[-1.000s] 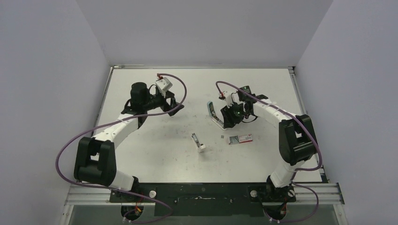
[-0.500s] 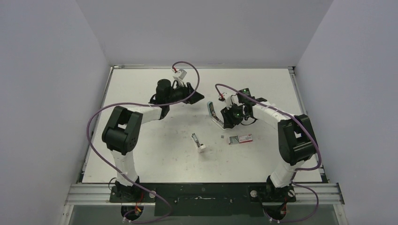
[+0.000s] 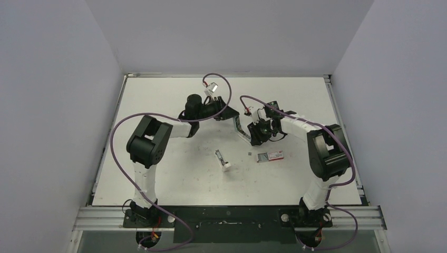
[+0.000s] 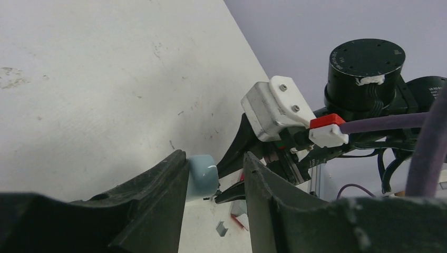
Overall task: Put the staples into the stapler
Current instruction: Close the stapler at the center of the board.
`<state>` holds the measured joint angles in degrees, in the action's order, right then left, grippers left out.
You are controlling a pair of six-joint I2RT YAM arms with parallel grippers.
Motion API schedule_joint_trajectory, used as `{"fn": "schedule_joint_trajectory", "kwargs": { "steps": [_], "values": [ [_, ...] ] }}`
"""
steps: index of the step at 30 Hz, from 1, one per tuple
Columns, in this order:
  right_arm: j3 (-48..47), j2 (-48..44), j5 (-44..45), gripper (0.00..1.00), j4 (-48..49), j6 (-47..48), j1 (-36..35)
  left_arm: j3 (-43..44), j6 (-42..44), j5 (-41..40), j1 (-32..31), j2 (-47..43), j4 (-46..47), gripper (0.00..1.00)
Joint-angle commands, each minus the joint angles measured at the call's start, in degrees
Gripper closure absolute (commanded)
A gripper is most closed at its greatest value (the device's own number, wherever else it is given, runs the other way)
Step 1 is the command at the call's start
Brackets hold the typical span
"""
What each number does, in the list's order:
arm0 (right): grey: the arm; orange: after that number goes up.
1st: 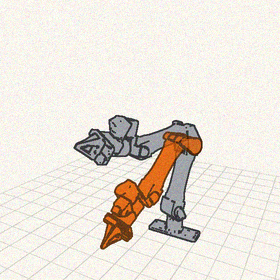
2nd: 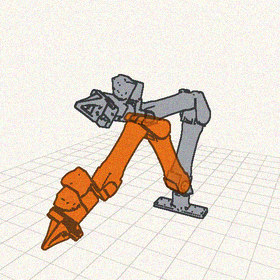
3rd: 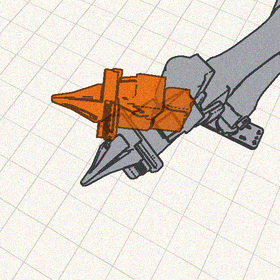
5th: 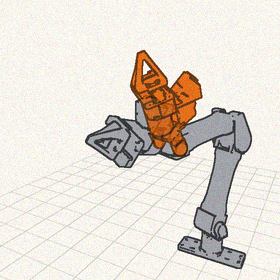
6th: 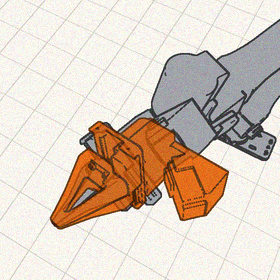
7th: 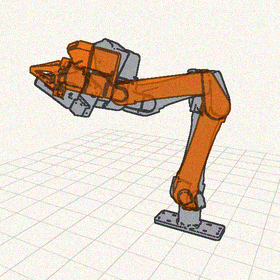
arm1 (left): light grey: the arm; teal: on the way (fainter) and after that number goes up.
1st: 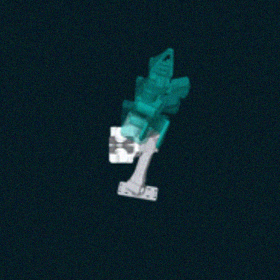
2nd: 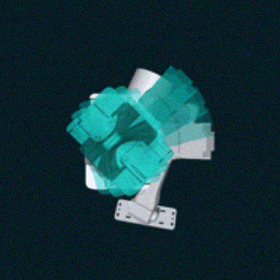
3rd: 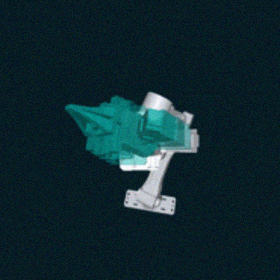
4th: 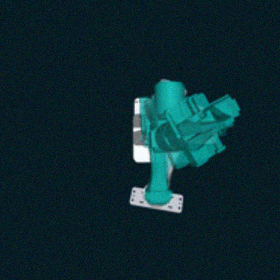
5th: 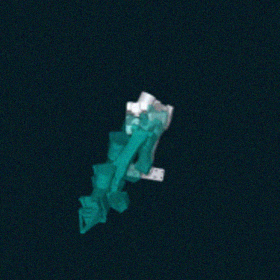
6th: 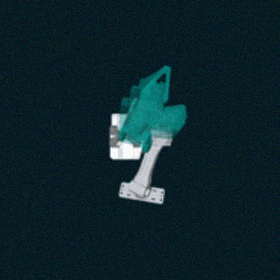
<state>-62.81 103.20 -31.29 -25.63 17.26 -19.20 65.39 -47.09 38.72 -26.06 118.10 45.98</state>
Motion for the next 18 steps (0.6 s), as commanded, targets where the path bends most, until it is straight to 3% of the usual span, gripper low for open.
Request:
{"fn": "schedule_joint_trajectory", "kwargs": {
  "steps": [1, 6, 12, 18],
  "values": [
    [-2.17, 0.90, 0.15, 0.71, 2.94, -0.55, -0.10, -0.40, -2.31, 2.25, -1.38, 0.50, 6.83, 0.62],
    [-2.58, 1.71, -0.42, 0.72, 3.34, -1.03, 0.53, -2.02, -2.30, 3.43, -2.51, 0.54, 7.84, 0.69],
    [-1.89, 1.32, -2.45, 0.71, 3.08, -0.35, 1.87, -3.60, -2.13, 3.47, -2.84, 0.29, 9.04, 0.70],
    [-1.16, -2.06, -6.31, 0.56, 0.30, 4.33, 5.10, -3.70, 3.68, 4.09, -1.60, -1.71, 6.67, 0.53]
  ]
}}
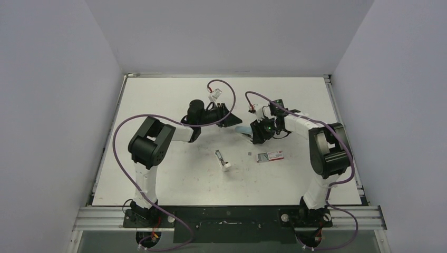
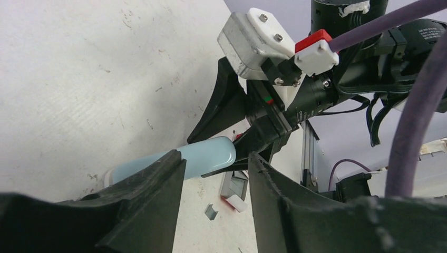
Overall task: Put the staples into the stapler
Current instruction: Close the stapler at the center of the board.
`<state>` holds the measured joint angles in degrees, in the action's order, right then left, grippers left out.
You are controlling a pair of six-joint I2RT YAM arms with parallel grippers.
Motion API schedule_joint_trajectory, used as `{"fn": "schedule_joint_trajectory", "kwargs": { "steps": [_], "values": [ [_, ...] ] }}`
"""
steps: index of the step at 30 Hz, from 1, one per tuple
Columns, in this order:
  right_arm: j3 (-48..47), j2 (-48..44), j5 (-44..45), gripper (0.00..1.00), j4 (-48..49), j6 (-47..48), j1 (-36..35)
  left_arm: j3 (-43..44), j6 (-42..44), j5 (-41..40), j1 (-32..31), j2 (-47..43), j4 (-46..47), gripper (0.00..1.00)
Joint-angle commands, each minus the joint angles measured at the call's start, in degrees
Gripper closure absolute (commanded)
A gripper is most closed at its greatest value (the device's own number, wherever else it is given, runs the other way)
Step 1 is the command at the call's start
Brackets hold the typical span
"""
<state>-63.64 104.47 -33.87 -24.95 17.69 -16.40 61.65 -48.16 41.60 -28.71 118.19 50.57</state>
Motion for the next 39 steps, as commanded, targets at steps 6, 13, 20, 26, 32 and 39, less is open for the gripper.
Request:
{"fn": "schedule_joint_trajectory", "kwargs": {
  "steps": [6, 13, 20, 26, 32, 39],
  "values": [
    [-0.28, -6.94, -6.32, 0.47, -5.33, 9.97, 4.31, 2.43, 18.18, 3.47, 1.11, -4.49, -7.63, 0.40],
    [-1.69, -8.93, -9.20, 0.44, -8.03, 8.36, 5.37, 8.80, 36.79, 1.57, -0.86, -6.57, -27.08, 0.29],
    [-3.32, -8.24, -12.63, 0.41, -8.50, 4.62, 8.22, 16.28, 64.72, 5.20, -2.15, -5.16, -45.40, 0.11],
    [-3.28, -8.32, -15.06, 0.41, -9.81, 4.44, 13.19, 28.65, 89.31, 7.69, -2.65, 0.89, -68.02, 0.07],
    [-1.56, -9.54, -15.15, 0.41, -10.28, 5.26, 15.28, 48.38, 108.27, 7.00, -4.65, 11.74, -95.21, 0.08],
    [-0.27, -9.52, -16.17, 0.42, -10.38, 5.64, 16.32, 58.90, 120.24, 2.55, -6.96, 19.07, -110.52, 0.14]
  ]
}}
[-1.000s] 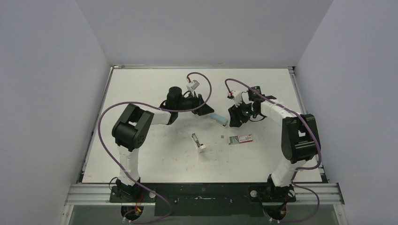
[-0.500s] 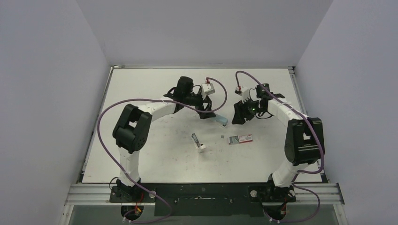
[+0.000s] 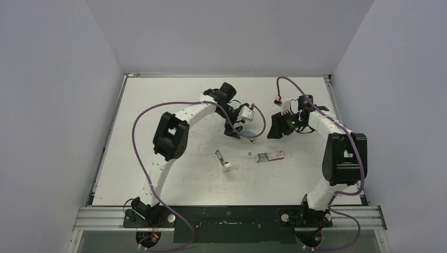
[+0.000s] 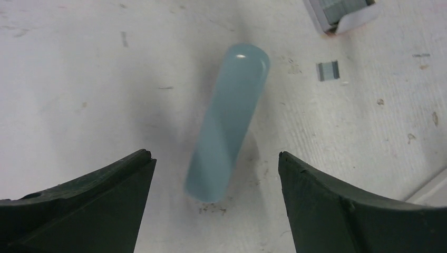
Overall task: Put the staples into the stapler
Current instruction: Close the stapler at the center of the board.
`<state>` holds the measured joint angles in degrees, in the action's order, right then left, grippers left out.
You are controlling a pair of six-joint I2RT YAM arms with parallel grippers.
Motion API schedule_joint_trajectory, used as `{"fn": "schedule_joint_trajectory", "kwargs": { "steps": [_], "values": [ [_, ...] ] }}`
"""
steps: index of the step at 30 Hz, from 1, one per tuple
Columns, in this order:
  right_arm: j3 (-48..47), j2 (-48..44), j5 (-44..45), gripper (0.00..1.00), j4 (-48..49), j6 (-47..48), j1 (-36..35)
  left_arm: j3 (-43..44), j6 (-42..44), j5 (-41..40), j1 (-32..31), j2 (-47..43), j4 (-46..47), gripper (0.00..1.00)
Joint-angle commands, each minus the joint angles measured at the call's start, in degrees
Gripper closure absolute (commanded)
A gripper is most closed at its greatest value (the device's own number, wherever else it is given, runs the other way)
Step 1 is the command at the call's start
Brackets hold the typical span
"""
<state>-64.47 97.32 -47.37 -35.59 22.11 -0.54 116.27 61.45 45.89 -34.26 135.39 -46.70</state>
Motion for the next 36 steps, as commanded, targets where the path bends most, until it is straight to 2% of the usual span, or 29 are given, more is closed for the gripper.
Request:
{"fn": "schedule_joint_trajectory", "kwargs": {
  "steps": [1, 10, 14, 17, 20, 27, 33, 36],
  "values": [
    [0.69, -2.36, -2.86, 0.42, 0.33, 1.19, 0.37, 4.27, 11.16, -2.69, -1.79, 2.15, -13.17, 0.16],
    [1.89, -2.57, -3.64, 0.42, 1.13, 0.57, 2.59, 1.89, 13.52, -7.68, -3.09, 2.39, -13.46, 0.36],
    [1.89, -2.31, -3.93, 0.42, 1.74, -0.25, 2.64, -1.14, 11.01, -8.69, -3.25, 0.73, -10.79, 0.44],
    [1.97, -1.90, -4.12, 0.43, 2.10, -0.54, 2.60, -5.34, 5.01, -10.49, -3.52, -1.39, -3.62, 0.44],
    [2.04, -1.63, -4.38, 0.43, 2.11, -0.57, 2.62, -8.52, -0.91, -11.83, -3.66, -3.00, 1.37, 0.37],
    [2.41, -1.37, -4.54, 0.43, 2.36, -0.55, 2.64, -11.90, -10.40, -16.43, -4.41, -4.41, 7.54, 0.33],
    [2.52, -1.25, -4.66, 0.43, 2.46, -0.57, 2.64, -13.90, -11.97, -17.06, -4.50, -5.09, 8.93, 0.42],
    [2.36, -1.16, -4.69, 0.43, 2.54, -0.64, 2.63, -16.23, -11.39, -17.31, -4.50, -6.19, 9.63, 0.53]
  ]
}}
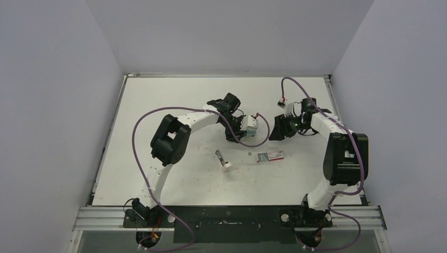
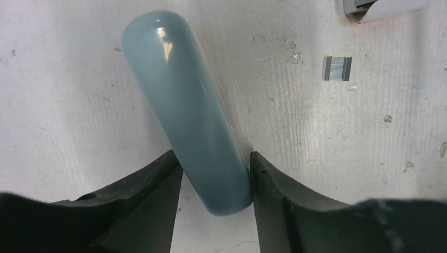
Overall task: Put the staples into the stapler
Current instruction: Close the stapler at the center of the board.
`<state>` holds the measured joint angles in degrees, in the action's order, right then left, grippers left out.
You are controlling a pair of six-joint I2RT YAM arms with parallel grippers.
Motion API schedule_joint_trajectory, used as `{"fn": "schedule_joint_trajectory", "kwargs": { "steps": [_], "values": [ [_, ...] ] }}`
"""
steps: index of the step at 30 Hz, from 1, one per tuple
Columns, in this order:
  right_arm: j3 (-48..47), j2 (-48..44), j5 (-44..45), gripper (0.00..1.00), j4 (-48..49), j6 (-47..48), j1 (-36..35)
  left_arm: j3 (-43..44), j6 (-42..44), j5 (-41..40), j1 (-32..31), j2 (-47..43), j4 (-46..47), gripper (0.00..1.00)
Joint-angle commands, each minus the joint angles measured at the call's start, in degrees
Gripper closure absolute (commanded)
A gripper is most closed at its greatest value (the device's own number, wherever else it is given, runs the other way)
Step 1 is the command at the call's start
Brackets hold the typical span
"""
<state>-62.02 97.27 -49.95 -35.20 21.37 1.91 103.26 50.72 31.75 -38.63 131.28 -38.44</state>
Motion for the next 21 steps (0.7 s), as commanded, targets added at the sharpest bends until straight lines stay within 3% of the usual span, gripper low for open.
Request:
{"fn": "schedule_joint_trajectory", "kwargs": {
  "steps": [1, 7, 8, 14, 21],
  "values": [
    [-0.18, -1.12, -2.28, 0.43, 2.15, 0.04, 0.13, -3.79, -0.44, -3.26, -0.13, -2.39, 1.43, 0.58],
    [-1.63, -0.76, -2.54, 0.42, 3.06, -1.52, -0.10, -6.94, -0.68, -3.79, 0.12, -4.65, 3.12, 0.97],
    [-2.12, -0.51, -2.76, 0.42, 3.18, -1.89, -0.26, -7.85, -0.89, -3.80, 0.13, -5.48, 4.36, 1.00],
    [-6.32, 2.37, -5.87, 0.37, 4.22, -5.25, -1.55, -11.15, -1.90, -2.99, 0.64, -10.77, 10.27, 1.00],
    [-11.36, 4.59, -8.70, 0.32, 2.50, -5.04, -6.07, -12.05, -1.43, -2.42, 0.60, -16.38, 9.71, 1.00]
  ]
}}
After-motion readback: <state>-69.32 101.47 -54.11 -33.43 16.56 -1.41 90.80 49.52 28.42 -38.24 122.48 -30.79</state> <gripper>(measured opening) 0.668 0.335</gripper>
